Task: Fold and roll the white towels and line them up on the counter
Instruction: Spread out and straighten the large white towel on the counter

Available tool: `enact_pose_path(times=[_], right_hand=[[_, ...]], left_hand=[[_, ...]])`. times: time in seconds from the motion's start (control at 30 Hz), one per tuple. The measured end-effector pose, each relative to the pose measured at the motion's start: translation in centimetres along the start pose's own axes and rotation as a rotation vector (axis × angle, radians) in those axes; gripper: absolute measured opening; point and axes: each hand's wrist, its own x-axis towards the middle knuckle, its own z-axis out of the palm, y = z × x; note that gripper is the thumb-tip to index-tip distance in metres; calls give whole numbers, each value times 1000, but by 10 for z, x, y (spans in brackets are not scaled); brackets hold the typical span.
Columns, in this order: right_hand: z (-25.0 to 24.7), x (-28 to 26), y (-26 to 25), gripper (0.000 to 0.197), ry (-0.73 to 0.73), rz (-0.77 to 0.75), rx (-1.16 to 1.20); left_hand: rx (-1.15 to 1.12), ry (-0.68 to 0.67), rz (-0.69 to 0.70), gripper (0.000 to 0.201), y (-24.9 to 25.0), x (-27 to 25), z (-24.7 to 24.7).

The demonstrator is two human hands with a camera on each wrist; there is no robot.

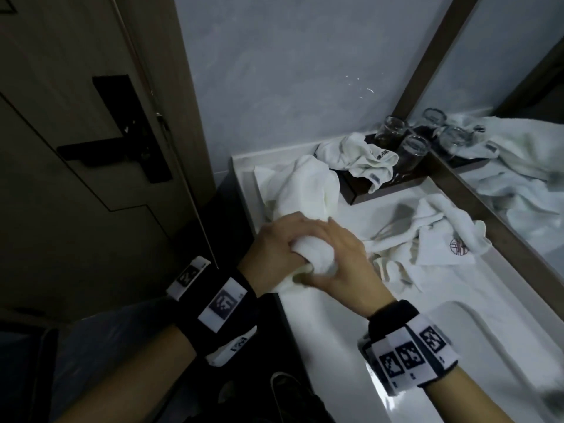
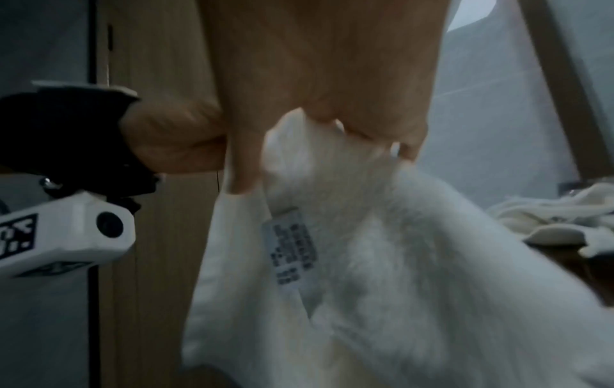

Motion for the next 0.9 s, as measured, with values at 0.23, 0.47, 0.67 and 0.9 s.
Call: enact_pose_path(times=[0.23,0.47,0.67,0.9], right_hand=[[-6,0,4,18,282,13,324],[-12,-1,26,32,264,72,404],[16,12,61,35,-312,435,-667],[28,-3,94,22,-303,554,-537]], left_hand=[[368,69,-155,36,-15,-1,12],[234,53,-404,17,-51,-14,3],[365,-206,-339,33,-69,-23,-19],[583,-61,-504,21,-82,-20,-20]])
